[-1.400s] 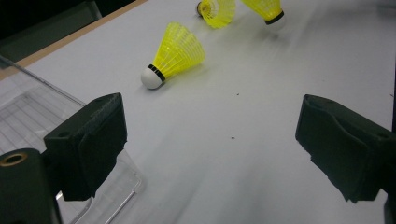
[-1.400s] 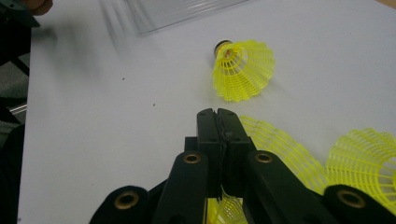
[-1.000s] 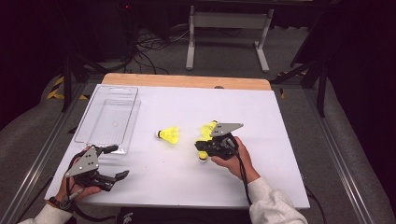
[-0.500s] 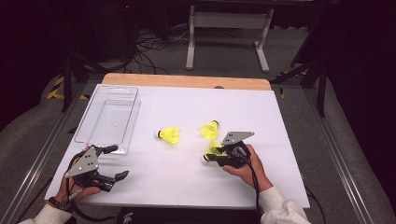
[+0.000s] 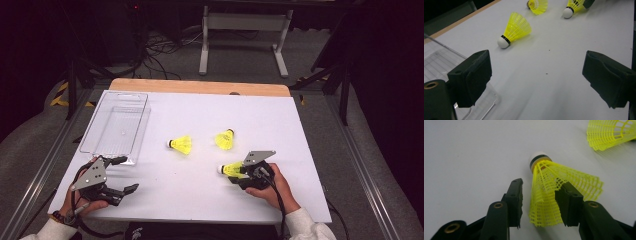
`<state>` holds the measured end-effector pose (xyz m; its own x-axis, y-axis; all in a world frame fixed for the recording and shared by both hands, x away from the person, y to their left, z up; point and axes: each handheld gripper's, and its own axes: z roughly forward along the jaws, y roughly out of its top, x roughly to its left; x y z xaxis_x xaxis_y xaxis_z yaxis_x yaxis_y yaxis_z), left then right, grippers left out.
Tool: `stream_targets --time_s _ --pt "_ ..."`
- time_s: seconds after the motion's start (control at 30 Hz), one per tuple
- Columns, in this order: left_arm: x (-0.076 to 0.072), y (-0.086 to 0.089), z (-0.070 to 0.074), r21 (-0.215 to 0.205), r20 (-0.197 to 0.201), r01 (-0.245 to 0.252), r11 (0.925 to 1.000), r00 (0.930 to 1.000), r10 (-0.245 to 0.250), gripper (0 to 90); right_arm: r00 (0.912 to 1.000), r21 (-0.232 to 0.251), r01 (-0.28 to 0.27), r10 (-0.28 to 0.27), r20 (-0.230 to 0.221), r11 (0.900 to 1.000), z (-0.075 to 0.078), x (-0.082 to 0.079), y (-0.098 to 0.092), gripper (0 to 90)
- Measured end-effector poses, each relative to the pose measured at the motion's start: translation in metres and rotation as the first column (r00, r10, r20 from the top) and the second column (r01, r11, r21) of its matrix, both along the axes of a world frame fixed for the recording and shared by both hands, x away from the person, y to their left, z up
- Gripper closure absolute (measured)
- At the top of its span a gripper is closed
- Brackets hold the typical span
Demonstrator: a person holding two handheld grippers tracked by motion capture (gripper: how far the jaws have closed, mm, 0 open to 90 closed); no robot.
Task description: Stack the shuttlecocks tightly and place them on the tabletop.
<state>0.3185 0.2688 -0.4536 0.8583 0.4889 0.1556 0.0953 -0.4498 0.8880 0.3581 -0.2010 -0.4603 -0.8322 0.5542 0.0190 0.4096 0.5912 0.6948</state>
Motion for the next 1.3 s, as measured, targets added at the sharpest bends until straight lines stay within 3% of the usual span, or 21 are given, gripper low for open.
stream_targets --time_s 0.27,0.57,0.67,0.77,0.97,1.3 --pt "0.000 0.000 0.000 0.005 0.006 0.005 1.0000 1.0000 -0.005 9.5 0.9996 -0.040 -0.003 0.004 0.027 0.999 -0.009 -0.008 0.001 64.0" --pt "-0.001 0.000 0.000 0.006 0.004 0.006 1.0000 1.0000 -0.006 9.3 0.9963 -0.035 -0.004 0.007 0.086 0.999 -0.007 -0.015 0.003 72.9" --pt "-0.001 0.000 0.000 0.005 0.003 0.007 1.0000 1.0000 -0.007 9.3 0.9935 -0.020 -0.003 0.006 0.113 1.000 -0.004 -0.017 0.002 83.7" --pt "-0.001 0.000 0.000 0.007 0.003 0.007 1.0000 1.0000 -0.007 9.3 0.9924 -0.023 -0.012 0.015 0.122 1.000 -0.003 -0.018 0.003 88.1" --pt "0.000 0.000 0.000 0.002 0.003 0.007 1.0000 1.0000 -0.007 9.3 0.9901 -0.033 -0.014 0.019 0.139 0.999 -0.003 -0.019 0.005 89.4" --pt "-0.001 0.000 0.000 0.002 0.005 0.007 1.0000 1.0000 -0.007 9.3 0.9858 -0.007 -0.002 0.003 0.168 1.000 0.002 -0.020 0.004 89.6"
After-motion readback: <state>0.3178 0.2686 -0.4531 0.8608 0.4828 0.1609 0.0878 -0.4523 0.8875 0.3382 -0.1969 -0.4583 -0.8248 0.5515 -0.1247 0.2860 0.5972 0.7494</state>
